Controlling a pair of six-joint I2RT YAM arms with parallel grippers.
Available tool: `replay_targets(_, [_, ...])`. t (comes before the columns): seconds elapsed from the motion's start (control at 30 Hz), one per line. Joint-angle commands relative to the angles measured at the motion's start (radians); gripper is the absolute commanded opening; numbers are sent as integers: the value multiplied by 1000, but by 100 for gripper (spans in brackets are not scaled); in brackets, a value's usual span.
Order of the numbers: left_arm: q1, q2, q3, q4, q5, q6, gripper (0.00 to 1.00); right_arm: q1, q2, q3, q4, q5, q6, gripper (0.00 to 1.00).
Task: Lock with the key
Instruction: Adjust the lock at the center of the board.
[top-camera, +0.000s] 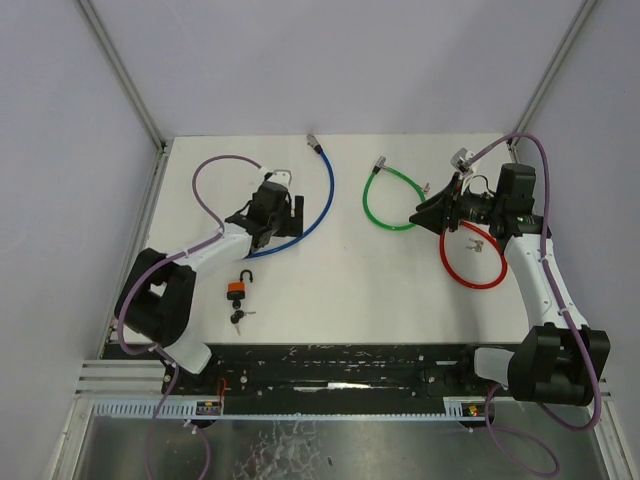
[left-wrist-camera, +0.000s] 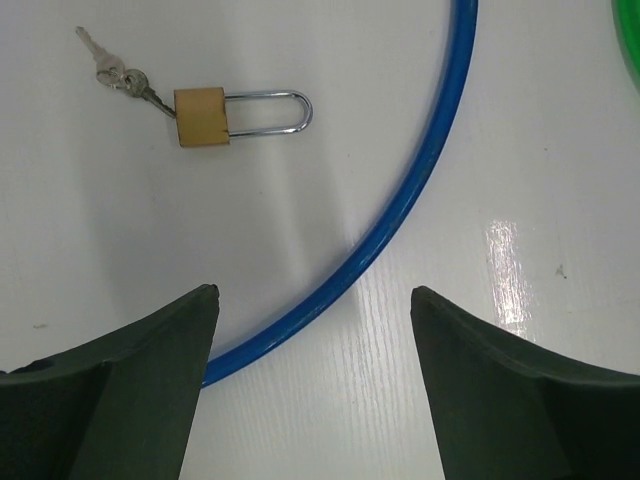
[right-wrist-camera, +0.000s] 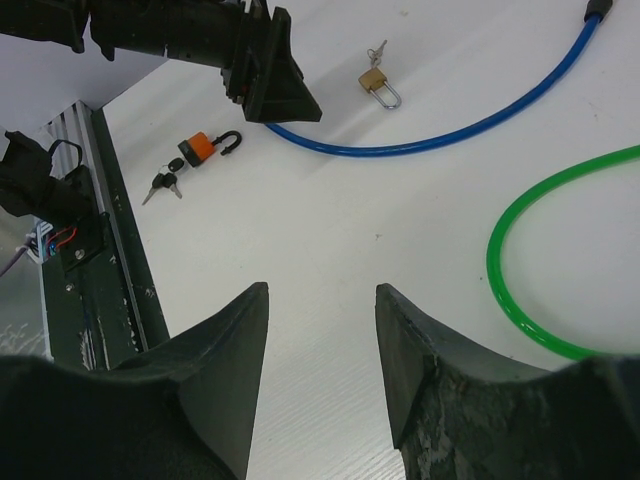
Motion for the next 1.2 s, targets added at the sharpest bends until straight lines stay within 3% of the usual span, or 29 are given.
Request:
replay_targets(0.0, [16,27,42,27,-36,39,76,9,4,15,-3,-26,-21,54])
replay_targets(0.27, [88,153,176,1,-29,80,72,9,8,16,-8,-27,-25,54])
replay_targets(0.63, [158,344,371,-71,2,112,53,9,19,20,-16,-26,-34,54])
replay_targets(1.17, [164,454,458,-117,-15,123,48,9,22,23,-26,-24,-43,54])
